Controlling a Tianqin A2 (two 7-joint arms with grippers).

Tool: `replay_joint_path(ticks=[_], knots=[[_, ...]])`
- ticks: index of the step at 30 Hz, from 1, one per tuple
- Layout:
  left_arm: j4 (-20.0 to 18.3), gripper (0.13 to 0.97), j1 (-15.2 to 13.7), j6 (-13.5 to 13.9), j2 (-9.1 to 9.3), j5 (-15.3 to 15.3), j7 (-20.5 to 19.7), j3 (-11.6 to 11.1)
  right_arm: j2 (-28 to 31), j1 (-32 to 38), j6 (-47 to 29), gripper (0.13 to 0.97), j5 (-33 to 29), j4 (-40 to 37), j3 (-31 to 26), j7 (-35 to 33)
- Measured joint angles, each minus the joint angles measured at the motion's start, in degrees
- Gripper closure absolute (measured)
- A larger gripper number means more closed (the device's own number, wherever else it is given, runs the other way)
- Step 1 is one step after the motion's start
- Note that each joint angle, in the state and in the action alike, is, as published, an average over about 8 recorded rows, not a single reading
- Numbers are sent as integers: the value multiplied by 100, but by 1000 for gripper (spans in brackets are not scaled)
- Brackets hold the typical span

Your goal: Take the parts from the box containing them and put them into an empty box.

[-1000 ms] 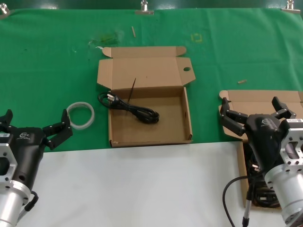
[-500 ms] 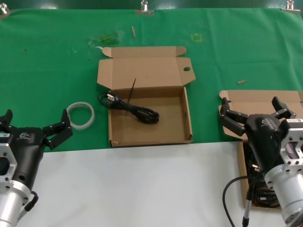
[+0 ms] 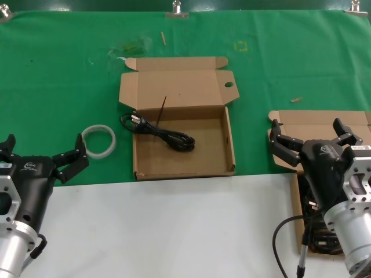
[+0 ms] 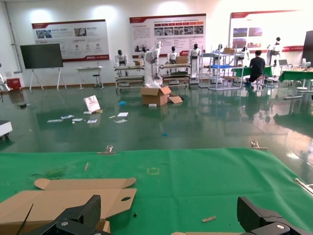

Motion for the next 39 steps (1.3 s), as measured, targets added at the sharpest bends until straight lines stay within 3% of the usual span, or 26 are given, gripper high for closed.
replay_joint_path(ticks=[39], knots=[[0, 132, 0, 0, 0, 0, 0, 0, 0, 0, 0, 129, 0, 0, 0, 0]])
